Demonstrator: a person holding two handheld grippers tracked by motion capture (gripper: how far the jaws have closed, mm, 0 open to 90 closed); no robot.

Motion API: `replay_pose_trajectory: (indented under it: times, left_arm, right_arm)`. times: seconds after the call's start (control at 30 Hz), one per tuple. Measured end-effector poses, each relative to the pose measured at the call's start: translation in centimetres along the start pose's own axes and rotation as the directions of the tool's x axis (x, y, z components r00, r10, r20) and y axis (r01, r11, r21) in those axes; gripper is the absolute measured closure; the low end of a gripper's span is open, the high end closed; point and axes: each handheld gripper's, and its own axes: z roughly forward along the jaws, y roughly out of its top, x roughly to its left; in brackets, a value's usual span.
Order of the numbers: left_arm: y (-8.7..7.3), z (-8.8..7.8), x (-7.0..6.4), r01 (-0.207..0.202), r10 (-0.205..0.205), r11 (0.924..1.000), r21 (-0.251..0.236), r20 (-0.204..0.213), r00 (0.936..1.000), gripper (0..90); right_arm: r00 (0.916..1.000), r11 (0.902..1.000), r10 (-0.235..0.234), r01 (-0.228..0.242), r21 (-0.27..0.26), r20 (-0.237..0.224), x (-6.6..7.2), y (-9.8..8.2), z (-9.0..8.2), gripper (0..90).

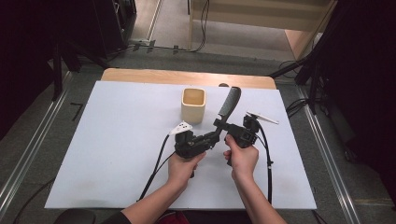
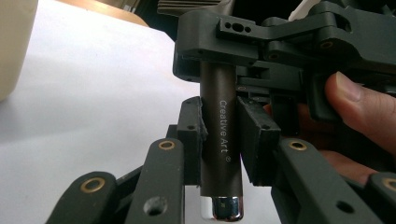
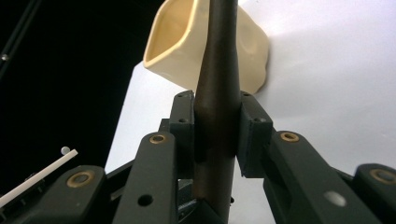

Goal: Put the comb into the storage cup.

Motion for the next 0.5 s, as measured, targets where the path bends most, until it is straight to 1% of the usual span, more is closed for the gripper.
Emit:
replay_pose_trajectory:
  times: [0.03,0.1,0.13,0.2,0.23,0.3,0.33,0.37,0.43,0.5]
  left_arm:
    - [0.1,0.0,0.0,0.003,-0.003,1.0,0.009,0.005,1.0,71.4]
    - [0.3,0.0,-0.1,-0.007,0.007,0.9995,0.03,0.012,0.9999,64.0]
    - [0.5,0.0,-0.2,-0.006,0.005,0.9993,0.038,0.014,0.9999,60.1]
    - [0.8,0.0,-0.2,-0.003,0.002,0.9982,0.059,0.021,0.9998,55.1]
    - [0.9,-0.1,-0.2,0.007,-0.008,0.9979,0.064,0.026,0.9996,52.5]
    - [1.2,-0.2,-0.2,0.012,-0.014,0.9961,0.088,0.027,0.9995,50.2]
    - [1.3,-0.3,-0.1,0.008,-0.01,0.995,0.099,0.018,0.9998,48.9]
    - [1.4,-0.3,-0.1,0.005,-0.006,0.9939,0.11,0.01,0.9999,48.7]
    - [1.5,-0.4,0.0,0.007,-0.009,0.9914,0.13,0.014,0.9999,48.6]
    - [1.6,-0.5,0.3,0.023,-0.026,0.9872,0.158,0.017,0.9995,46.9]
  right_arm:
    - [1.0,1.0,-0.007,0.007,0.002,-0.006,0.0,0.0,0.0,70.1]
    - [0.9999,0.9999,-0.011,0.011,0.005,0.001,0.0,0.0,-0.1,70.1]
    - [0.9999,0.9999,-0.015,0.014,0.005,0.001,0.0,0.0,-0.1,70.1]
    - [0.9996,0.9996,-0.028,0.028,0.001,0.0,0.0,0.0,-0.2,70.1]
    - [0.9995,0.9995,-0.031,0.031,0.002,0.003,0.1,0.0,-0.2,70.1]
    - [0.9991,0.9992,-0.041,0.041,0.002,0.01,0.0,0.0,-0.3,70.1]
    - [0.999,0.999,-0.044,0.044,0.002,0.012,0.0,0.1,-0.3,70.1]
    - [0.9986,0.9988,-0.05,0.05,0.001,0.016,0.0,0.1,-0.3,70.1]
    - [0.9982,0.9984,-0.057,0.057,0.003,0.02,-0.1,0.1,-0.4,70.1]
    - [0.9972,0.9977,-0.068,0.068,0.002,0.032,-0.1,0.1,-0.4,70.1]
